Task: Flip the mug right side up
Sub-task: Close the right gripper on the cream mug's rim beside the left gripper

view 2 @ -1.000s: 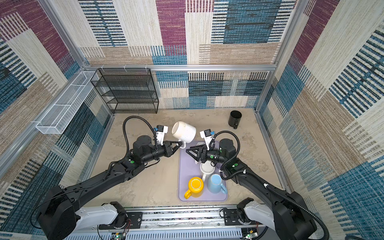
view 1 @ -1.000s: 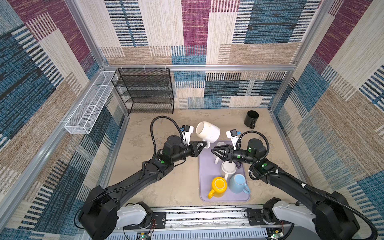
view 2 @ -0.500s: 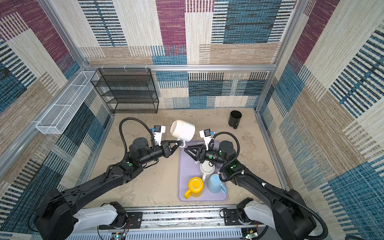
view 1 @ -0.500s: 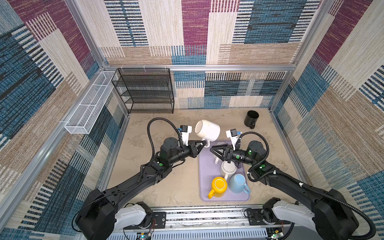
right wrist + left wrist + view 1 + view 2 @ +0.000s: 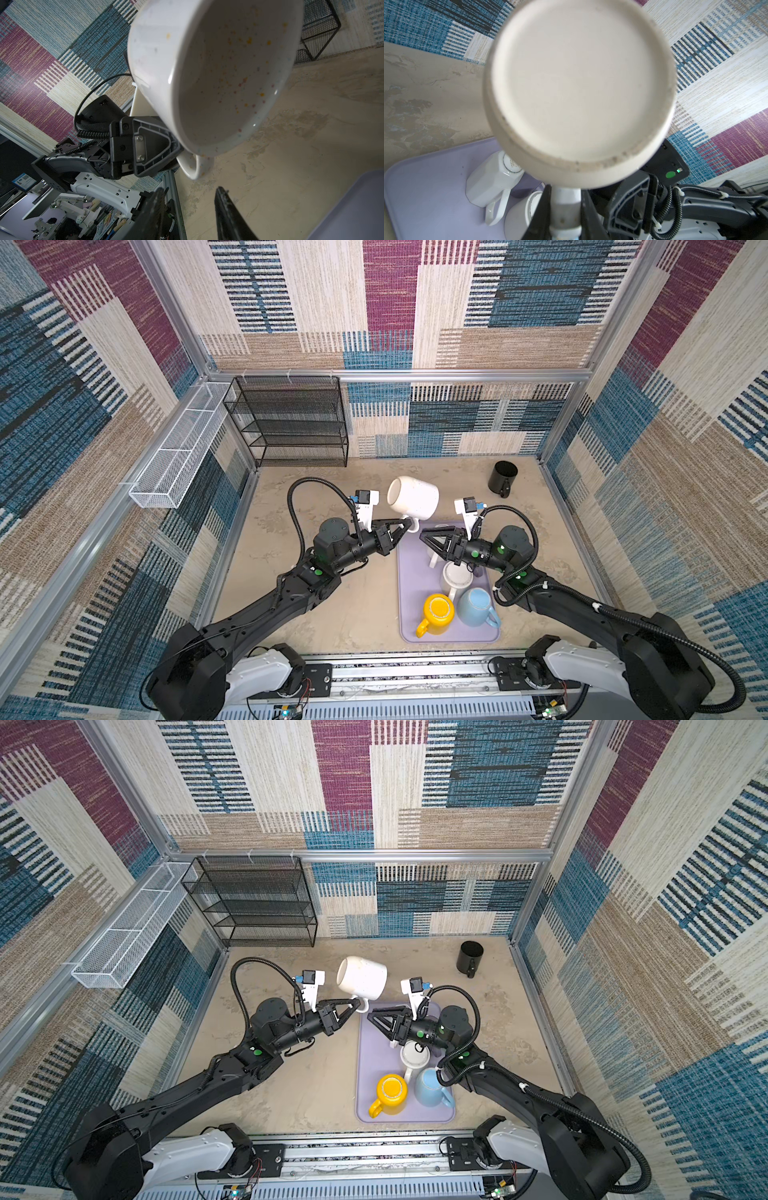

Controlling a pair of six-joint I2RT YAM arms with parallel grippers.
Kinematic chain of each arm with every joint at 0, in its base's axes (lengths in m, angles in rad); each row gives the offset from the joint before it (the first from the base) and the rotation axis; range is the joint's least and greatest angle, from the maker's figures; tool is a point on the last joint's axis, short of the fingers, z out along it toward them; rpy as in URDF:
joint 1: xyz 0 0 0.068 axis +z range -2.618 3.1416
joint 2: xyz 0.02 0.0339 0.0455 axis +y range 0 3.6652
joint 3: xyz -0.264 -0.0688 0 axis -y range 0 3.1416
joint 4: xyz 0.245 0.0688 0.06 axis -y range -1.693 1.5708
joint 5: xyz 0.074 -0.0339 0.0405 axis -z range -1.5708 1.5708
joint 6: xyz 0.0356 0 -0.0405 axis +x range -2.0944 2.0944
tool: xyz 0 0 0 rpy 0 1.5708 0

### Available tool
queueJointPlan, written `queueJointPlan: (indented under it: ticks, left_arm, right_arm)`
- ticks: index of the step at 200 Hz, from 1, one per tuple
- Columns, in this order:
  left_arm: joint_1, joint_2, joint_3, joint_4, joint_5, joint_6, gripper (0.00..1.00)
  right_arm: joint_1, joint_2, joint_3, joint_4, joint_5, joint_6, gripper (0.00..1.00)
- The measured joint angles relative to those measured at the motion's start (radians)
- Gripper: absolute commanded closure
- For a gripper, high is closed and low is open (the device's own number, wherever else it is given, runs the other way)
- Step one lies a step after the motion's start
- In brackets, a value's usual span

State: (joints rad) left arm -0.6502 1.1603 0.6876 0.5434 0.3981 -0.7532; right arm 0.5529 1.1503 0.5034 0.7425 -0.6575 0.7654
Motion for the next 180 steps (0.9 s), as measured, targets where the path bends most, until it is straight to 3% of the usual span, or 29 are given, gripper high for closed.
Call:
queueJointPlan:
  ticks: [180]
  left_arm:
    - [0.008,-0.013,-0.056,0.193,0.079,-0.066,1.00]
  right_arm:
    - [0.057,0.084,0.016,0.252,0.076,0.117,0.67]
